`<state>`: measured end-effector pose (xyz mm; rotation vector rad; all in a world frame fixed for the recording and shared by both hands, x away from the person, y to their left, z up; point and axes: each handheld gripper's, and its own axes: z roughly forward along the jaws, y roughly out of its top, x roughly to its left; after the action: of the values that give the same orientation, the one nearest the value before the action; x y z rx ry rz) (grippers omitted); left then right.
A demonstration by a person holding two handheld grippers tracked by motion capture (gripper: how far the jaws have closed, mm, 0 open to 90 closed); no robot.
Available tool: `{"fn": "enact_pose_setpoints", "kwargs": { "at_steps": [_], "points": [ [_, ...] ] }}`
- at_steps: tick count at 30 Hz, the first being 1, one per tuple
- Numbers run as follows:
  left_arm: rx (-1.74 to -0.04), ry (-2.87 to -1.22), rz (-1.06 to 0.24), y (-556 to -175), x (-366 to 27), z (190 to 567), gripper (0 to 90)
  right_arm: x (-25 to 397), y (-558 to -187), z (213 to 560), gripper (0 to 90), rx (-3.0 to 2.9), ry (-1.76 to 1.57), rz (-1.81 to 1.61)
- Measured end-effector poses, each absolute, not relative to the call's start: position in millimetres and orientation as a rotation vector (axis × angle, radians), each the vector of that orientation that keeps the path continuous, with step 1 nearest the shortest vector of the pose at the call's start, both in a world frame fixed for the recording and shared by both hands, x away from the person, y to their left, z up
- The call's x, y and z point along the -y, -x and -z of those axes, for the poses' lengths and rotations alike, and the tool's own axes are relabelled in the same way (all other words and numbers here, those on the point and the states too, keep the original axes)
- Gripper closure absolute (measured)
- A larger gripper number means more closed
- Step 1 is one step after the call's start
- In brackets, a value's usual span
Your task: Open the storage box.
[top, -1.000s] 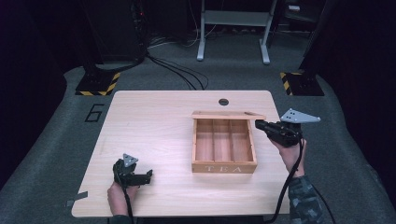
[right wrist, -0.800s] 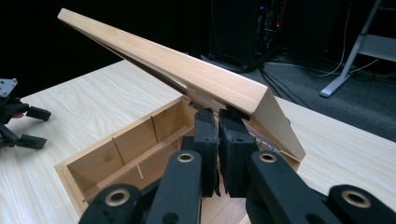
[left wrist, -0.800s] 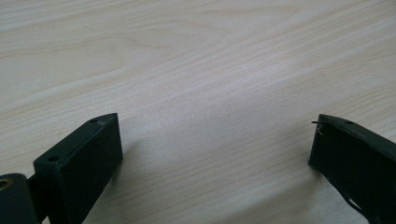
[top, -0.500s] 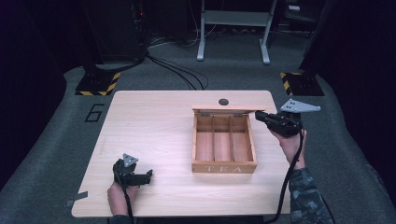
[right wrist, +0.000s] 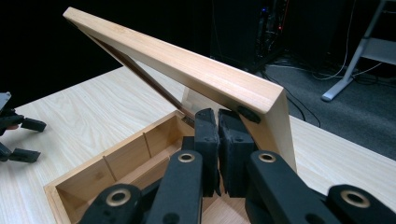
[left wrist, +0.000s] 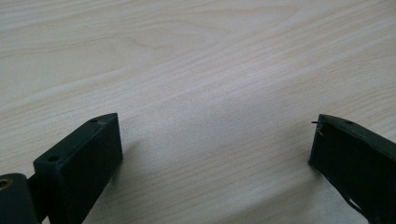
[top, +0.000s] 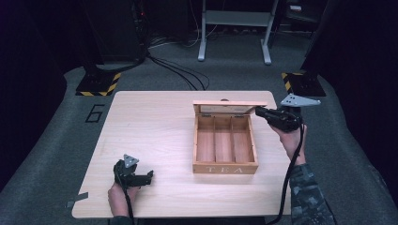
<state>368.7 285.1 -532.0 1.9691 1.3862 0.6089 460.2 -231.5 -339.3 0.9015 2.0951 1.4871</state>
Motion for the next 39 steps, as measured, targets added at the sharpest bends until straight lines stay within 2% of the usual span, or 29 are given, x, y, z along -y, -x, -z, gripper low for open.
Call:
{"fn": "enact_pose_setpoints", "kwargs": {
  "at_steps": [39],
  "points": [
    [-1.386, -1.969, -0.607, -368.8, -285.1, 532.1, 2.1, 231.4, -470.4, 332.1, 86.7, -2.092, -0.915, -1.483]
  ]
}}
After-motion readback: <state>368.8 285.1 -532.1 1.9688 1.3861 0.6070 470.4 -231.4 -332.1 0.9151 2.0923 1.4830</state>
